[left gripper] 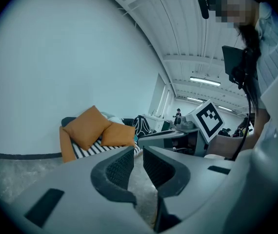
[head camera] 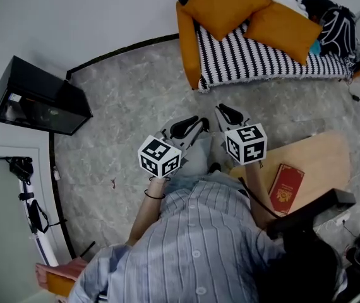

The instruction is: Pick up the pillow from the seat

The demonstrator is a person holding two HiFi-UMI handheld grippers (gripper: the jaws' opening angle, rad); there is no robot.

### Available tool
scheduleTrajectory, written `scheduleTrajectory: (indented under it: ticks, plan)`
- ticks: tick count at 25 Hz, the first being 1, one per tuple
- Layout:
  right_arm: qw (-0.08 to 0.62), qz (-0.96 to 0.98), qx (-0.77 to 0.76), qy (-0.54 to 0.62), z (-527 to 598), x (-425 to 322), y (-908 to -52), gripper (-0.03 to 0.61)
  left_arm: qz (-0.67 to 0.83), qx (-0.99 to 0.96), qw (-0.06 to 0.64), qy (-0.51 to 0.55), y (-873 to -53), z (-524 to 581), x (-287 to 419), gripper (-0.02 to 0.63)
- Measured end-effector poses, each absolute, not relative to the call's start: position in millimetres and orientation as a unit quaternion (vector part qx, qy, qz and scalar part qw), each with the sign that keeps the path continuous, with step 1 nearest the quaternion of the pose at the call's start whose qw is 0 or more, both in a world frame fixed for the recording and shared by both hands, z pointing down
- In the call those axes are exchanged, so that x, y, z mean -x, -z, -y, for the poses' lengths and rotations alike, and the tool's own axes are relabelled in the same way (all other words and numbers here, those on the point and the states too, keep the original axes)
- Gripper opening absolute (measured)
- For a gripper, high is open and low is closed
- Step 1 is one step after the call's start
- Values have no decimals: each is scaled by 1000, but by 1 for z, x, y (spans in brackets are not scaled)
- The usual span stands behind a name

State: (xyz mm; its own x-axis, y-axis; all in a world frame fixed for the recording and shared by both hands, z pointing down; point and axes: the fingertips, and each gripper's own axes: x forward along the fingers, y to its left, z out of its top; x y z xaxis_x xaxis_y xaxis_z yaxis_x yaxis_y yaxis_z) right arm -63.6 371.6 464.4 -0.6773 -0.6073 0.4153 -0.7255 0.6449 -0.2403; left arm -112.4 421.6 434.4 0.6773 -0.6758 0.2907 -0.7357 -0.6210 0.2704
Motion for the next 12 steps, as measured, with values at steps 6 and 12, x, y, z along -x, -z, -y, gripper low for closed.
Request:
scheduleTrajectory:
  ticks: [6, 12]
  plan:
    - [144, 887, -384, -213, -308, 66, -471, 57, 378, -901, 196, -83, -445, -359, 116, 49]
    - [166, 875, -401, -216, -220, 76, -477, 57, 354, -908, 208, -82, -452, -262, 131, 49]
